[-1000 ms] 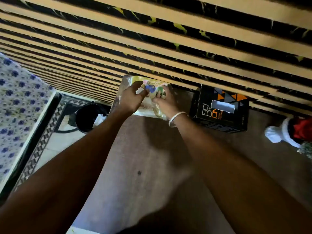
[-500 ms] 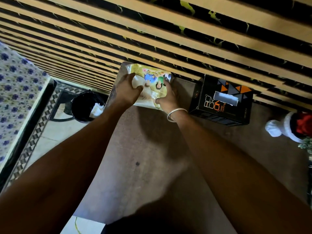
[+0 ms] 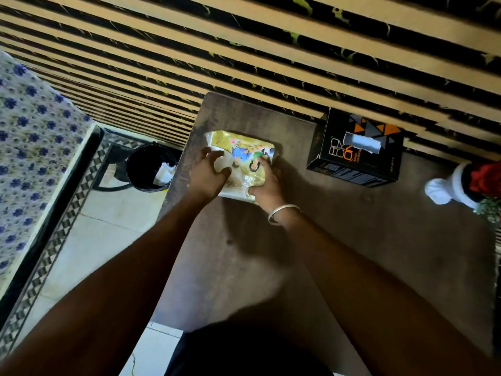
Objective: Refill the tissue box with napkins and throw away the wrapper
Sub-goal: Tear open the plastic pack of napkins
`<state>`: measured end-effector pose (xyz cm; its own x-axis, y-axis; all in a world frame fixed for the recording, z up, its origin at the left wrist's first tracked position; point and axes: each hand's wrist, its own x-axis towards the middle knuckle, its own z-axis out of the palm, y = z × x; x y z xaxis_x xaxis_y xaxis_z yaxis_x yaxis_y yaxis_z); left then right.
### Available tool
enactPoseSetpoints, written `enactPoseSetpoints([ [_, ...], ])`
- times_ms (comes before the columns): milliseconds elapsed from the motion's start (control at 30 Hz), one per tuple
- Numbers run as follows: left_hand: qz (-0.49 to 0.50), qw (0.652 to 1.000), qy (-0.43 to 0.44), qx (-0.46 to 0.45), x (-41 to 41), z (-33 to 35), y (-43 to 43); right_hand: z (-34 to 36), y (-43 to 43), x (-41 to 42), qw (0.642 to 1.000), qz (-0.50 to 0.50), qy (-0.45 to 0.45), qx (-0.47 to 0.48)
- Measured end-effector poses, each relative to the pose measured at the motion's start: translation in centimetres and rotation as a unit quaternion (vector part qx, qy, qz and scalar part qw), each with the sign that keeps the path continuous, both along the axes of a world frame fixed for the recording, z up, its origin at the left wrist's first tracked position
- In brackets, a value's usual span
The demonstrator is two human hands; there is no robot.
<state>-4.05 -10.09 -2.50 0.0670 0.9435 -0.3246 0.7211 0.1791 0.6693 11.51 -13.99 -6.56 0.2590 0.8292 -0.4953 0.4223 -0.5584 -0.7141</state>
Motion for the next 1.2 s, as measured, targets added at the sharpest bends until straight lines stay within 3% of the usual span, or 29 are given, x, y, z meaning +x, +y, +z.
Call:
enactPoseSetpoints([
  [333,-0.017,1.000,0.023,-0.010,-3.0,-0.2,-9.2,0.9,-10.5,-2.7,0.997,0.061,-0.025,-0.034],
  [533,-0.051,0.995,0.082,-0.019,-3.7,0.0,-11.9,2.1,-13.1,-3.2,0.995,0.084,-0.041,-0.029],
  [633,-0.096,0.979,0.173,0.041,-3.6,0.0,-13.0,2.9,-13.2,-3.5,0.983,0.127,-0.130,0.041],
  [767,-0.162,0.954,0.250,0.025,-3.0,0.4,-13.6,3.4,-12.2,-3.3,0.934,0.249,-0.217,0.136],
  [933,-0.198,0.933,0.299,0.024,-2.2,1.2,-13.0,3.8,-11.3,-3.4,0.928,0.343,-0.148,0.007],
  [1200,-0.151,0.943,0.297,-0.013,-2.2,1.1,-13.5,5.2,-12.1,-4.0,0.933,0.325,-0.151,-0.040],
])
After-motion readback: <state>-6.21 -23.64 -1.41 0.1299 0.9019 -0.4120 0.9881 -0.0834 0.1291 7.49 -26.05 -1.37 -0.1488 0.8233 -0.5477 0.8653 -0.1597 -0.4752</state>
